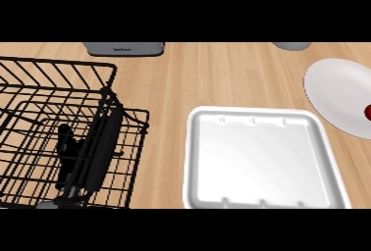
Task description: Pick the tomato from the tray and place it in the plate
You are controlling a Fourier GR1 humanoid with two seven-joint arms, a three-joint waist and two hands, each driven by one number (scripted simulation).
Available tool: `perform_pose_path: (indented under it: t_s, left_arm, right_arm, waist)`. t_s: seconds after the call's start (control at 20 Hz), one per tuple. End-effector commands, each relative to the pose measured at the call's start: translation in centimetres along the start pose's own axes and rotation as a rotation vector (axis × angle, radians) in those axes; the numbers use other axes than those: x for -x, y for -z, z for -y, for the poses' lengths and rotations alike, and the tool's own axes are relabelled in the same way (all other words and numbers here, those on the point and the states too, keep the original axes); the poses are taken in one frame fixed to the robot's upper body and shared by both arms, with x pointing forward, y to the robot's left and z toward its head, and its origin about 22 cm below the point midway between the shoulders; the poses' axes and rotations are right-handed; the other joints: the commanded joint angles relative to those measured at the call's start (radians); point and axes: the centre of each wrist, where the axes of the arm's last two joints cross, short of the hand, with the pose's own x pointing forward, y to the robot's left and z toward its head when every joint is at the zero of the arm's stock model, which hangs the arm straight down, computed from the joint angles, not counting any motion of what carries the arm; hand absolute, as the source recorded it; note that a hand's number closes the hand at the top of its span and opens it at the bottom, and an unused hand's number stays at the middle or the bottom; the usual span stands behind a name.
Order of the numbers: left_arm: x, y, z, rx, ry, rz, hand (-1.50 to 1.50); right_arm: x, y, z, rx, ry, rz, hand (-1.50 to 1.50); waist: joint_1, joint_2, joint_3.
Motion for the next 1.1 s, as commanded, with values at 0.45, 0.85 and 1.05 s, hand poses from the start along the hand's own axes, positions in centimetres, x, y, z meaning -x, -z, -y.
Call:
perform_pose_path:
  t_s: [0.45,0.85,1.05]
  left_arm:
    - [1.9,0.0,1.5,-0.039,-0.025,-0.051,0.00]
    - [3.3,-0.6,0.1,-0.007,-0.011,-0.070,0.00]
    - [3.1,-0.9,0.8,-0.030,-0.022,-0.043,0.00]
  right_arm:
    - [6.4,-5.5,5.1,-0.304,0.222,0.018,-1.50]
    - [9.2,-10.2,7.9,-0.341,0.132,0.024,-1.50]
    - [11.5,-11.2,9.5,-0.359,0.096,0.004,-1.50]
  waist:
    - [-0.032,-0.005,-0.018]
    - [-0.020,-0.003,-0.019]
    - [-0.018,-0.002,-0.018]
